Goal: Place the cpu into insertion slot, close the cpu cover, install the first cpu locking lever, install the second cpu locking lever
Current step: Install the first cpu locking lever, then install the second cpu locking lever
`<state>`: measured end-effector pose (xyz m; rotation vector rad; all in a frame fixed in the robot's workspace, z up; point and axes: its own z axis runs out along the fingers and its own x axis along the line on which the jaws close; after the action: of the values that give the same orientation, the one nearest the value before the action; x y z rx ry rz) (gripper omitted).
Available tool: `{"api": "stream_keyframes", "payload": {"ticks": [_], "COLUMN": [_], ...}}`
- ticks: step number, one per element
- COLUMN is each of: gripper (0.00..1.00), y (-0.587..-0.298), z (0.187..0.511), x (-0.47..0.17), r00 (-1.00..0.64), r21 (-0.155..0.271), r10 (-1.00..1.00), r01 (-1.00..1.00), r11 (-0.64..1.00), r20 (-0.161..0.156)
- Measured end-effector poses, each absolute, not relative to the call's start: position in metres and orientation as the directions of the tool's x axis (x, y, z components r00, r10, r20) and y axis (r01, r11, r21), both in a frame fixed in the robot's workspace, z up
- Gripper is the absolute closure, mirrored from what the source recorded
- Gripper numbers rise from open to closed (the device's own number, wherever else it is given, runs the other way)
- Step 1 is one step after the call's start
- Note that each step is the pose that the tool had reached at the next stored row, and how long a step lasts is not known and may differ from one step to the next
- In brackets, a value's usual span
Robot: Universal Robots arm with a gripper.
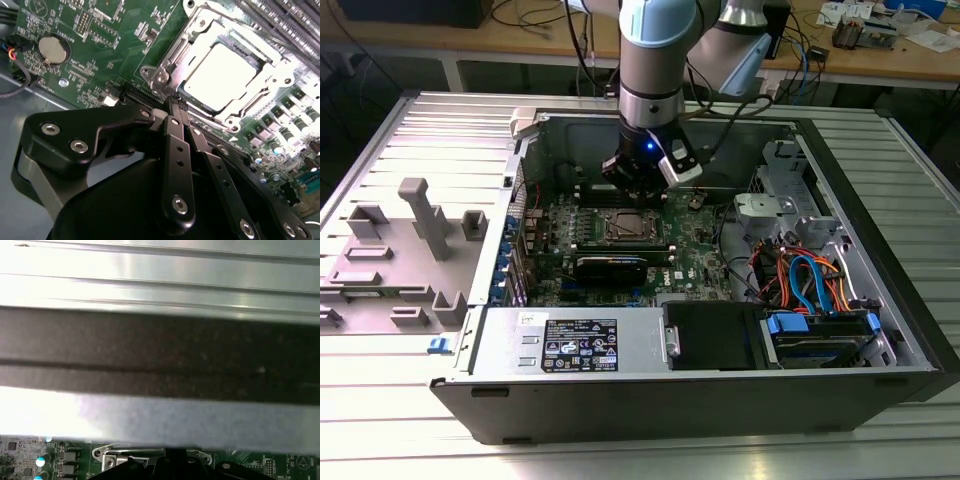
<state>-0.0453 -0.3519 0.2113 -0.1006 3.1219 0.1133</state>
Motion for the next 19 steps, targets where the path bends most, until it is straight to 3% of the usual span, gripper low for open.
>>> {"api": "stream_keyframes", "payload": {"ticks": [19], "gripper": [0.89], "y": [-0.3567], "z": [0.2113], "x": [-0.0453], "r00": [-0.998], "r21": [0.072], "r10": [-0.064], "r01": [-0.065], "r11": [0.995], "r20": [-0.018]}}
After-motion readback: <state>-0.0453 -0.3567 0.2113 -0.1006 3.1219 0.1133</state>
